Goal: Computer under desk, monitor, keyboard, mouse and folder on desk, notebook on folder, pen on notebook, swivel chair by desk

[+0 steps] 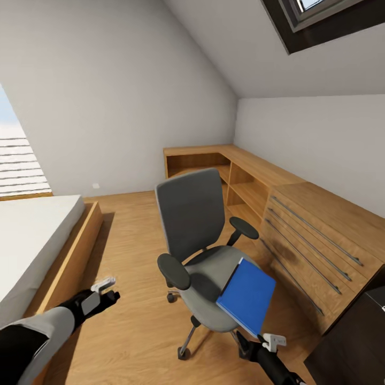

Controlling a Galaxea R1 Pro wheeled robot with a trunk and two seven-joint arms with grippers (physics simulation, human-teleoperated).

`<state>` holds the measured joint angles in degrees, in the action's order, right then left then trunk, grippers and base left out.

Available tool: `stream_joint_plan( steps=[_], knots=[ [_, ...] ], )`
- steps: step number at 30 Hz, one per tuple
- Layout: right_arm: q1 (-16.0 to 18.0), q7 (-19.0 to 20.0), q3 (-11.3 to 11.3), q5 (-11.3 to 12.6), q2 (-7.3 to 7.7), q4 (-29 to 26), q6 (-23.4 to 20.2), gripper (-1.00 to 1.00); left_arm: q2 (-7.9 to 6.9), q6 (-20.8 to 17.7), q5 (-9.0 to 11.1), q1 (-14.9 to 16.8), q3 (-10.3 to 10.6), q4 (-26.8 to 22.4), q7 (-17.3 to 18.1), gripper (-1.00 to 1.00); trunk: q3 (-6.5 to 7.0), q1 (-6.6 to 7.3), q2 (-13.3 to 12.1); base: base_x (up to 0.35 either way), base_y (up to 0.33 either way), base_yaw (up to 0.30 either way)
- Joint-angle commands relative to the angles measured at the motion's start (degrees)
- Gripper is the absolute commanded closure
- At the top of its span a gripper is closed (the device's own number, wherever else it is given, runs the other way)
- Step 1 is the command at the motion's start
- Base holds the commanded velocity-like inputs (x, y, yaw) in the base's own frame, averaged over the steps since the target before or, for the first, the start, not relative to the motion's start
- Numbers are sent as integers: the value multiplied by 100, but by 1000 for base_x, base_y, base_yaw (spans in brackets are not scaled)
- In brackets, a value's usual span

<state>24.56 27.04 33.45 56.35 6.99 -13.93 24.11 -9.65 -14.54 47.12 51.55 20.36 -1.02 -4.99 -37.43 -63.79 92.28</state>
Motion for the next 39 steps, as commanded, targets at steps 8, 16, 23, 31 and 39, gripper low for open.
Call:
stream_joint_plan(
  steps=[8, 16, 23, 31, 39],
  knots=[
    [5, 19, 30, 60, 129, 9, 23, -100, -2, 1049, 68, -1033, 47, -12, 661, -100, -5, 1, 3, 0, 0, 0],
    [5, 20, 30, 60, 151, 5, 113, -100, -86, 1408, 83, -1676, 47, -12, 1172, -100, -5, 1, 3, 0, 0, 0],
    [5, 21, 49, 60, 153, 4, 357, -100, -98, 1456, 101, -1900, 47, -12, 1725, -100, -5, 1, 3, 0, 0, 0],
    [5, 26, 40, 65, 190, 4, 478, -100, -100, 1475, 111, -2236, 47, -12, 1986, -100, -5, 1, 3, 0, 0, 0],
    [5, 29, 31, 69, 242, 4, 488, -100, -167, 1615, 110, -2430, 42, -12, 2588, -100, -5, 1, 3, 0, 0, 0]
  ],
)
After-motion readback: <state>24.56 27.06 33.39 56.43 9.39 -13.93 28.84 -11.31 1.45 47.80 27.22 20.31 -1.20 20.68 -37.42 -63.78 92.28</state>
